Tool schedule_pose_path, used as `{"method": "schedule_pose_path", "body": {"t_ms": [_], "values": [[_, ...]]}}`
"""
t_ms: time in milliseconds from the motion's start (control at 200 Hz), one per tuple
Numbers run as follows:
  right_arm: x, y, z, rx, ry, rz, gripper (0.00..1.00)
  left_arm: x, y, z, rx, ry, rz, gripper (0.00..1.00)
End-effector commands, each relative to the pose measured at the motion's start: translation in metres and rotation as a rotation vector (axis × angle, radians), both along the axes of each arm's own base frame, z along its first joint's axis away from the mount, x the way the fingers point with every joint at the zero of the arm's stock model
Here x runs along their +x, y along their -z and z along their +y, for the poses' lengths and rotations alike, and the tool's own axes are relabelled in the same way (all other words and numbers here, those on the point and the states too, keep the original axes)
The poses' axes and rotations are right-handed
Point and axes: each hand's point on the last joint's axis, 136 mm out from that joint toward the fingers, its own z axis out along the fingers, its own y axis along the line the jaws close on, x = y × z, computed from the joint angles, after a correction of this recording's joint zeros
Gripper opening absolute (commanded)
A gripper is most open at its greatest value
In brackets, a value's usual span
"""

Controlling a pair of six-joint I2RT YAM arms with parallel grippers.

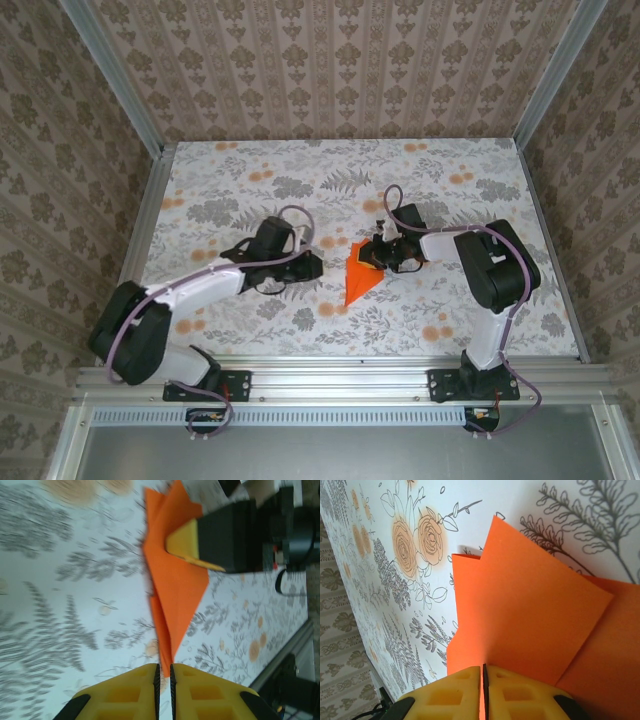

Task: Fold a paper plane with a square sheet of paper (pick it up from the middle)
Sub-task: Fourth fold the wing at the center of the table.

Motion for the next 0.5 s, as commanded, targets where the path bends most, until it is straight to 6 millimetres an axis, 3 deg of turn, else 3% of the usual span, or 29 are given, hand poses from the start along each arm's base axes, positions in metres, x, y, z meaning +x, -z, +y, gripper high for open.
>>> {"method": "schedule_pose_path", "body": {"t_ms": [0,210,370,495], "values": [[-0.011,0.025,-0.009,-0.048,0.022,0.057,0.13,-0.002,0.009,0.014,0.047,-0.056,0.053,0.17],[-0.009,0.013,-0.007,-0.035,0.026,0.034,0.14,0.0,-0.011,-0.031,0.011,0.098,0.023,0.17],[-0.006,-0.007,-0.004,-0.005,0.025,0.004,0.19,-0.008,0.007,-0.068,0.067,0.21,0.053,0.14],[-0.006,-0.026,-0.007,-0.007,0.041,-0.031,0.24,-0.01,0.03,-0.079,0.096,0.213,0.104,0.11]]}}
